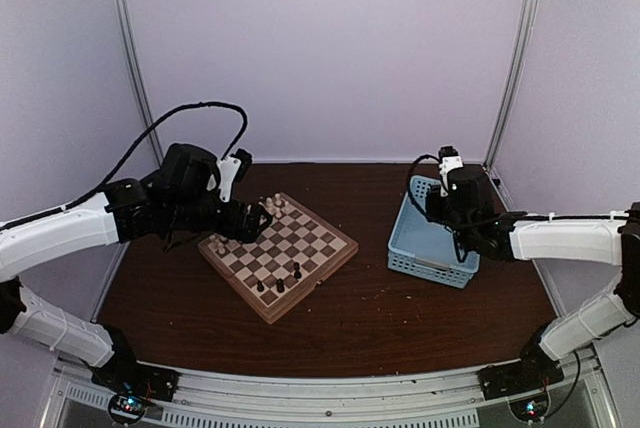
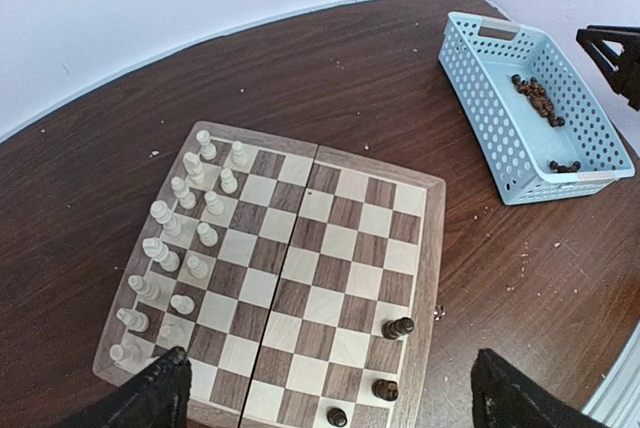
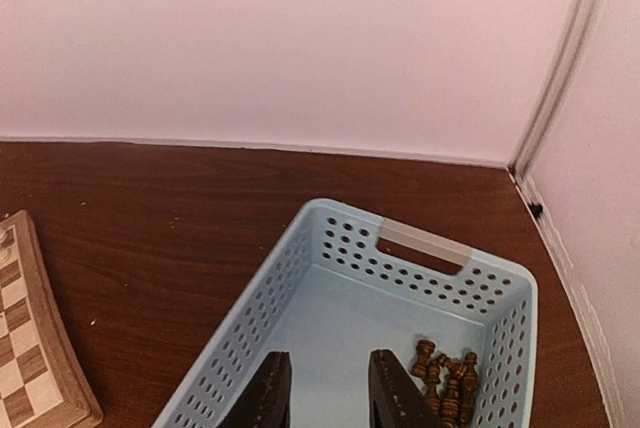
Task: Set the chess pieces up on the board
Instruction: Pick up the chess piece from the storage box.
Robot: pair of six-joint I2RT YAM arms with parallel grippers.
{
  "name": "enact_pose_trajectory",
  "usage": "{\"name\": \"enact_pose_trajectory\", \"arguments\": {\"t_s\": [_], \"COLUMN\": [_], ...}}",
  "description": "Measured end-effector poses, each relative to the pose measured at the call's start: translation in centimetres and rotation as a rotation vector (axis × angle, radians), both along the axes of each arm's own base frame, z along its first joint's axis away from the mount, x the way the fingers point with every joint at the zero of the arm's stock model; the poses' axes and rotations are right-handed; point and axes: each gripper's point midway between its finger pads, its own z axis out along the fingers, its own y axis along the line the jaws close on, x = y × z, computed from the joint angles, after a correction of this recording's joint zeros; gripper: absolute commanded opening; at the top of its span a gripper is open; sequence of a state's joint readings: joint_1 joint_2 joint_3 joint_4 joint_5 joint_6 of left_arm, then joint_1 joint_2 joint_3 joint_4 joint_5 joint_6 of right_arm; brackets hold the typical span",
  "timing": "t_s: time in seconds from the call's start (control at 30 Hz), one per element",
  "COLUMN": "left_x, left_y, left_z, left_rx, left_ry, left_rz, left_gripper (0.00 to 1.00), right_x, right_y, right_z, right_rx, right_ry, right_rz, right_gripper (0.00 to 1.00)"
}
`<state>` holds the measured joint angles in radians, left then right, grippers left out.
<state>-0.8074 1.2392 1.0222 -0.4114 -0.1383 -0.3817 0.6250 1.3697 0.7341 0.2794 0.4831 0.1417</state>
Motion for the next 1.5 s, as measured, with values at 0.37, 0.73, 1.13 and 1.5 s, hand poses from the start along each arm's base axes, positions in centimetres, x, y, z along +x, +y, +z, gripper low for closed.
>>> {"name": "enact_pose_trajectory", "arguments": {"t_s": [0.37,0.73,1.13,1.5], "left_x": [0.6,0.6,0.6,0.4], "left_y": [-0.6,-1.1,-1.6,-1.5], "left_z": [0.2,-0.9,-1.4,-2.1], "left_rx": [0.029,0.054,0.057,0.062], "left_ry": [-0.098,-0.116,-0.105,-0.098], "left_rz": [-0.063,-0.109,-0.132,-0.135], "left_gripper": [0.98,0.98,0.98,0.98], "right_x": [3.2,6.8,5.7,5.8], "right_y": [-8.6,-9.0,-9.2,-9.7], "right_z": [-5.6,-12.6,-15.1,-16.4], "right_rx": [0.162,0.29,0.307,0.268], "right_ry": [0.34,0.679,0.796,0.821], "right_rz": [-0.235,-0.329,-0.403,-0.434], "right_gripper": [0.25,0.2,0.22,0.21]}}
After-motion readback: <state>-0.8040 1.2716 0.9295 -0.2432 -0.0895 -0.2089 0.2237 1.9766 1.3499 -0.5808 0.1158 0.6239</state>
